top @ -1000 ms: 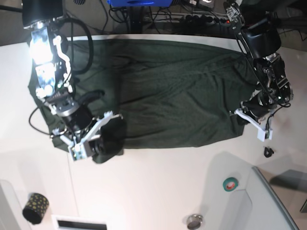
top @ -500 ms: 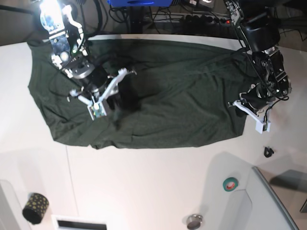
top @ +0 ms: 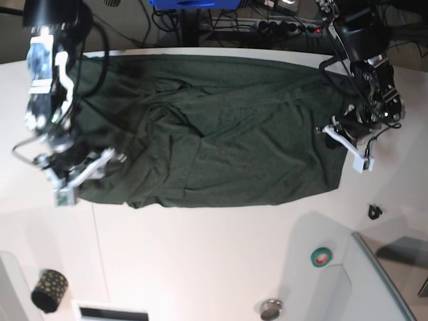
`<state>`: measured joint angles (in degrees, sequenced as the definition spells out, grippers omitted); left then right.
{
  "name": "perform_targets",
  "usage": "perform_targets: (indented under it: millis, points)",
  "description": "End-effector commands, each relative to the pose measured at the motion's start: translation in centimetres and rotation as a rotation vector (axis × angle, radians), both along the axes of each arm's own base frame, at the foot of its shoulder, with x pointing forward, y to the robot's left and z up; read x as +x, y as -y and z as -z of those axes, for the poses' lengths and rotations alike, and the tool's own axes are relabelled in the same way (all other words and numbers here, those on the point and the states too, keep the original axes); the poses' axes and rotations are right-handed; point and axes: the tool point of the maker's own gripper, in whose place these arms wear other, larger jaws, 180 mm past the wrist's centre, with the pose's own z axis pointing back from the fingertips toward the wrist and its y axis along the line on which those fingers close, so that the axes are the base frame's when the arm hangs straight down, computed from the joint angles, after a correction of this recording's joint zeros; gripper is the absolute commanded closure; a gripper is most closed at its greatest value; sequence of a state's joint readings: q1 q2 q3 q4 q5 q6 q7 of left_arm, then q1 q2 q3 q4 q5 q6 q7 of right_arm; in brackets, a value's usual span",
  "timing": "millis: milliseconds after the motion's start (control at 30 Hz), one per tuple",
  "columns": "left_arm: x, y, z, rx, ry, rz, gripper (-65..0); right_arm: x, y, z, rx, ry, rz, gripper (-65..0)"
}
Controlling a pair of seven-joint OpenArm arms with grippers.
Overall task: Layout the t-shirt on the table in an organized manner, then fold the t-shirt properly
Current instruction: 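Lift the shirt fabric with the right gripper and lay it back down, then grasp the shirt edge with the left gripper near its corner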
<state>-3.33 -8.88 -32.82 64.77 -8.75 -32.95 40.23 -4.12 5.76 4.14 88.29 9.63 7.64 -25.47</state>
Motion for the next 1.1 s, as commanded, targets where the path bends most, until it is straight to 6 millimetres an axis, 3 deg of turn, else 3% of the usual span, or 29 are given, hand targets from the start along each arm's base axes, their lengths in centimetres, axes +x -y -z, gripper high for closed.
perform_targets:
  millis: [0, 67, 100, 167, 233, 300, 533, 800, 900, 1000, 1067]
  points:
    - [1.6, -0.6, -1.5, 0.010, 0.061, 0.001, 0.0, 1.2, 1.6, 0.2, 0.009, -0.004, 0.039, -26.9]
    - [1.5, -0.5, -1.5, 0.009, 0.059, 0.001, 0.0, 2.7, 5.0, 1.3, 0.004, -0.050, 0.111, -26.4]
    - [1.5, -0.5, -1.5, 0.009, 0.061, 0.001, 0.0, 2.9, 5.8, 2.0, 0.000, -0.077, 0.118, -26.0]
    - [1.2, -0.5, -1.3, 0.011, 0.054, 0.002, 0.0, 2.8, 5.8, 2.9, 0.000, -0.105, 0.067, -18.9]
    - [1.0, -0.5, -1.2, 0.011, 0.051, 0.002, 0.0, 2.6, 5.0, 3.1, 0.006, -0.112, -0.007, -6.8]
    - [0.9, -0.6, -1.2, 0.013, 0.050, 0.001, 0.0, 2.3, 4.4, 3.4, 0.011, -0.123, -0.043, -1.2]
    - [0.1, -0.6, -0.6, 0.013, 0.031, 0.004, 0.0, 1.9, 4.9, 6.7, 0.049, -0.218, -0.016, -0.8]
    - [-0.3, -0.7, -0.3, 0.013, 0.019, 0.001, 0.0, 1.0, 9.3, 9.3, 0.060, -0.259, 0.081, -0.8]
    - [-0.7, -0.3, 0.1, 0.008, 0.007, 0.007, 0.0, 0.9, 9.9, 9.8, 0.063, -0.246, 0.103, -0.6]
    - [-1.1, -0.2, 0.6, -0.005, -0.008, 0.001, 0.0, 0.2, 12.7, 10.1, 0.017, -0.246, 0.191, -0.6]
    - [-1.2, -0.2, 0.8, -0.009, -0.013, -0.003, 0.0, 0.1, 13.5, 10.1, 0.003, -0.242, 0.219, -0.6]
